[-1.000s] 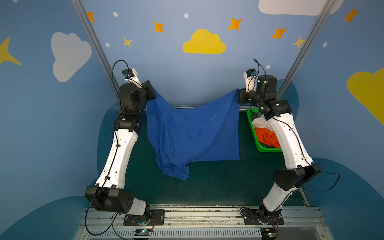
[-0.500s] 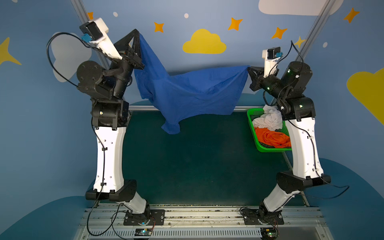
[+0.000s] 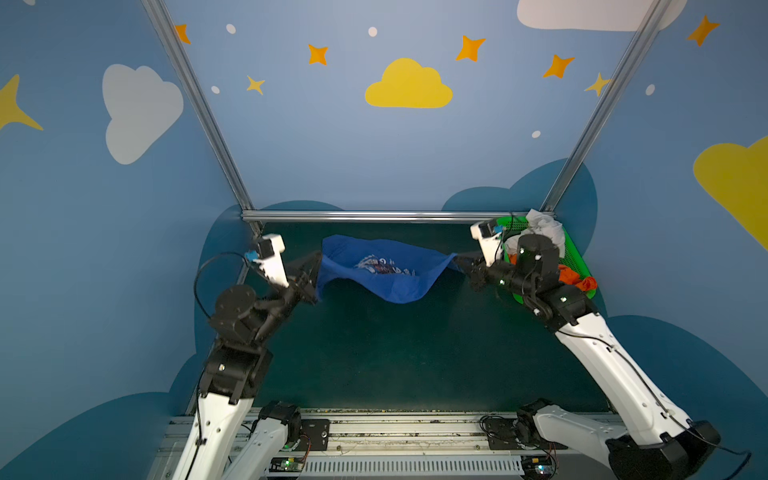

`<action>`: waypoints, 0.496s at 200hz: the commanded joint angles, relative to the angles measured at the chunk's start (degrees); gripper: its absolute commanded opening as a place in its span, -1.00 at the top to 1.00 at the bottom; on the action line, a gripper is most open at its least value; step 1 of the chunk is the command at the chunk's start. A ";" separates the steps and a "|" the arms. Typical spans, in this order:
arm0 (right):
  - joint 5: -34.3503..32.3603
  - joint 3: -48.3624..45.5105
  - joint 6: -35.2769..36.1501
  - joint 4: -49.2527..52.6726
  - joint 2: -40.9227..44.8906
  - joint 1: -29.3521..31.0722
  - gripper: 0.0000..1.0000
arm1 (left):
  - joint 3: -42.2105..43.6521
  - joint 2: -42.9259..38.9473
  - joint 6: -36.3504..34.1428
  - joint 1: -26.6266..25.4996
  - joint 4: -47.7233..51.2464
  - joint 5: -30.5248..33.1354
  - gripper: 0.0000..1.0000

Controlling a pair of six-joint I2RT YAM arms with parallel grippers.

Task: Fold and stack the t-shirts
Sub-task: 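Lay the blue t-shirt down, dragging it toward the robot with both grippers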

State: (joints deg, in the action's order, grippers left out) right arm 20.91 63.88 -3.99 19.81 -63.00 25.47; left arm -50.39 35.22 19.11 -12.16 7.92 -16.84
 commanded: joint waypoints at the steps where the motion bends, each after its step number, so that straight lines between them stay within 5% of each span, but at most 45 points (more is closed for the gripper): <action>1: -0.03 -8.03 -6.46 1.71 1.72 1.08 1.00 | 7.30 -7.31 6.07 -1.68 6.38 7.16 0.90; 48: -12.98 -15.85 -14.83 13.11 2.78 1.44 1.00 | 20.76 -18.26 16.88 -5.24 16.68 12.86 0.90; 99: -23.80 -16.18 -20.89 21.78 5.21 1.42 1.00 | 25.10 -24.90 26.59 -9.53 27.24 18.04 0.90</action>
State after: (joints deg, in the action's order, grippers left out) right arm 4.54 47.27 -20.05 35.33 -59.68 26.74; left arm -25.34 12.29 39.11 -20.29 28.27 -3.51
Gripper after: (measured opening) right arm 0.056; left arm 0.052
